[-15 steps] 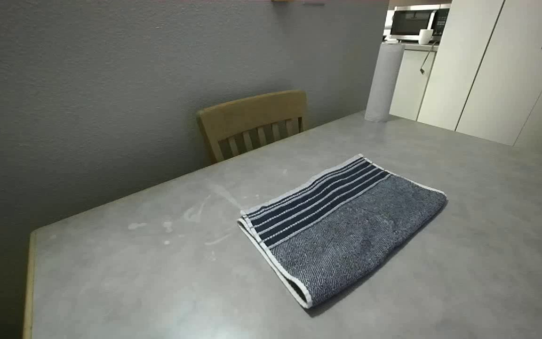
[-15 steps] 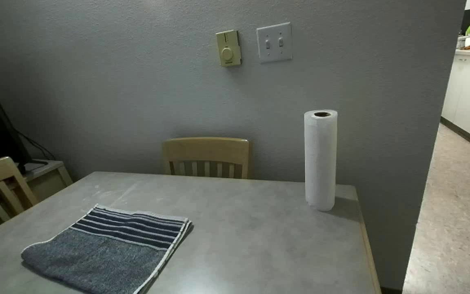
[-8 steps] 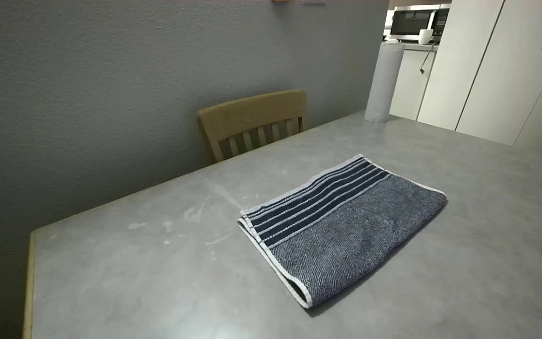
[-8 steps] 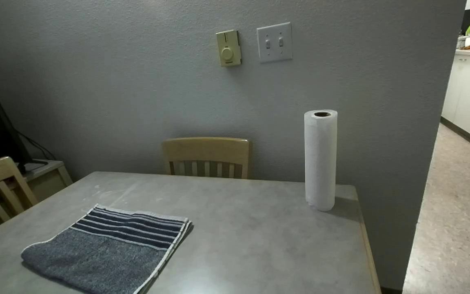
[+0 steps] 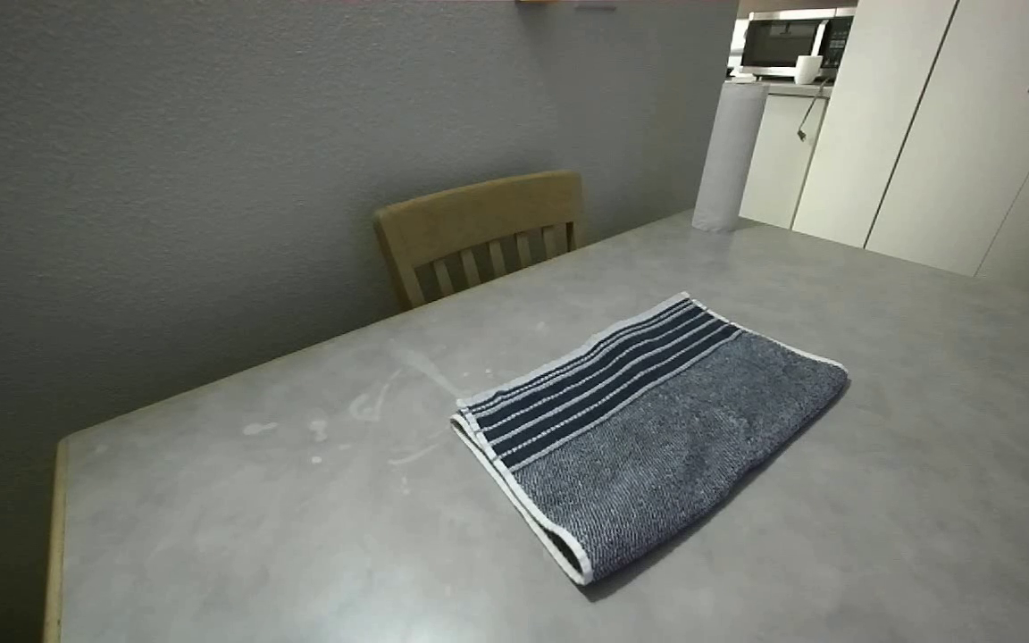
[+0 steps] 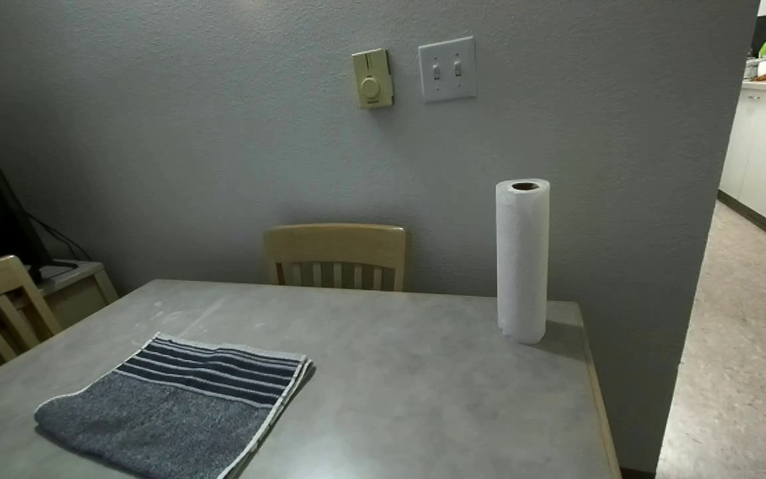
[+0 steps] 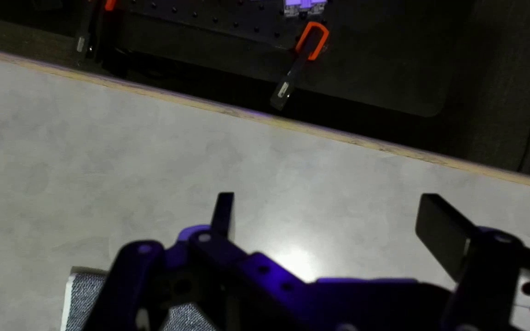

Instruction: Fold the gray towel

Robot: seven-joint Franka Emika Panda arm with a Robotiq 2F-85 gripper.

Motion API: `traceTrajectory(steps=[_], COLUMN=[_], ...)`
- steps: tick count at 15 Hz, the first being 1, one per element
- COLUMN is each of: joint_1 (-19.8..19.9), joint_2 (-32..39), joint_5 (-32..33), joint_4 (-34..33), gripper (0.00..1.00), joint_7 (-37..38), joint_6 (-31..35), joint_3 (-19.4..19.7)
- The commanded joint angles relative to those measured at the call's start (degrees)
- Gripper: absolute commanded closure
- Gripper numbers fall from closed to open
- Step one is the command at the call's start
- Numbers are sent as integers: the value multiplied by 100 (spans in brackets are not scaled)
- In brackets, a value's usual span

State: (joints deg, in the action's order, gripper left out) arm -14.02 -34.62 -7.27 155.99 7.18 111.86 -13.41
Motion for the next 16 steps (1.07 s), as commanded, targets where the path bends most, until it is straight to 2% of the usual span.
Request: traceTrajectory(steps=[1, 4, 9, 11, 16], joint_1=[139, 176, 186, 105, 141], joint_2=[350, 638, 992, 851, 1014], joint_5=[142, 165, 106, 84, 106], joint_4=[-40, -88, -36, -10, -99], gripper=[0, 0, 0, 0, 0], joint_7=[106, 158, 224, 204, 307], joint_6=[277, 515, 1434, 1290, 1290], joint_3=[-10, -10, 23, 26, 9])
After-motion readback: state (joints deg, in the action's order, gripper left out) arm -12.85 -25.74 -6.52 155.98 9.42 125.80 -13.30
